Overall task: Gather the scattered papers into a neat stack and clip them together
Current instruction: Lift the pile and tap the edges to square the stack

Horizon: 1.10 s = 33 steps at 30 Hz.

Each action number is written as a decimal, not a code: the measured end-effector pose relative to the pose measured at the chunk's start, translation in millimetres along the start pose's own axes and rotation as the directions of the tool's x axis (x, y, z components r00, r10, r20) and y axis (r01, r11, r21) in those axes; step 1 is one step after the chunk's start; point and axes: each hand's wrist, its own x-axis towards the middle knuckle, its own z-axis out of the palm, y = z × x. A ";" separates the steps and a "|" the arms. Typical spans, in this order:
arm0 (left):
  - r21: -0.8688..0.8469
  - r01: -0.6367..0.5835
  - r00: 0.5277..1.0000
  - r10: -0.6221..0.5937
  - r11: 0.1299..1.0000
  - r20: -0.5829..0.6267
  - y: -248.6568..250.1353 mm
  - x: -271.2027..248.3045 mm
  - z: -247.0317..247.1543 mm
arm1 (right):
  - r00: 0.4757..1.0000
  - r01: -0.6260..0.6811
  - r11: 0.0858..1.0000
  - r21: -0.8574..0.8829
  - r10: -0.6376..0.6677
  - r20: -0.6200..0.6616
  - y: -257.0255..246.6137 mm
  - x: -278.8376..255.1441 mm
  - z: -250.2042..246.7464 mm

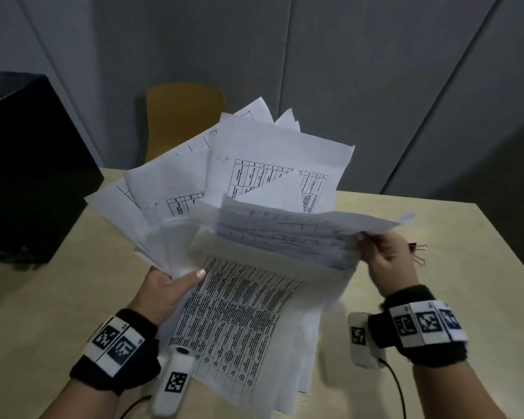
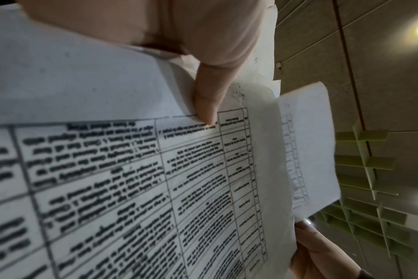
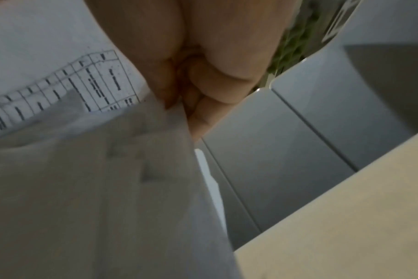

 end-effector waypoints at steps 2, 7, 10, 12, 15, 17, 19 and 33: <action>0.002 0.002 1.000 -0.002 1.000 0.007 -3.2 0.6 -0.6 | 0.997 -0.053 0.998 0.025 0.051 0.063 -6.3 -3.5 17.4; -0.094 -0.043 0.999 0.041 0.995 -0.024 -4.0 -1.8 -2.3 | 0.971 -0.228 0.937 0.263 0.198 0.137 -15.1 -6.6 19.2; -0.117 -0.043 0.995 0.032 0.992 -0.093 1.7 -3.0 -0.2 | 0.946 -0.296 0.904 0.310 0.233 0.225 -6.3 -17.0 8.1; -0.092 -0.076 0.993 0.067 0.993 -0.098 7.2 -0.2 -0.6 | 0.920 -0.281 0.951 0.126 0.230 0.317 1.1 -30.3 16.7; -0.142 -0.138 0.989 0.130 0.980 -0.064 22.8 5.9 -4.4 | 0.934 -0.260 0.966 0.013 0.248 0.258 17.4 -33.9 29.0; -0.122 -0.155 0.988 0.155 0.980 -0.005 28.7 10.3 -10.9 | 0.955 -0.246 0.966 0.076 0.229 0.188 19.8 -24.1 28.2; -0.110 -0.162 0.986 0.166 0.981 0.032 37.0 13.2 -16.7 | 0.968 -0.213 0.970 0.120 0.193 0.158 17.7 -13.5 22.8; -0.408 -0.167 0.982 0.187 0.898 0.010 35.9 8.7 0.6 | 0.978 -0.136 0.952 0.274 0.086 0.190 -19.8 15.1 12.7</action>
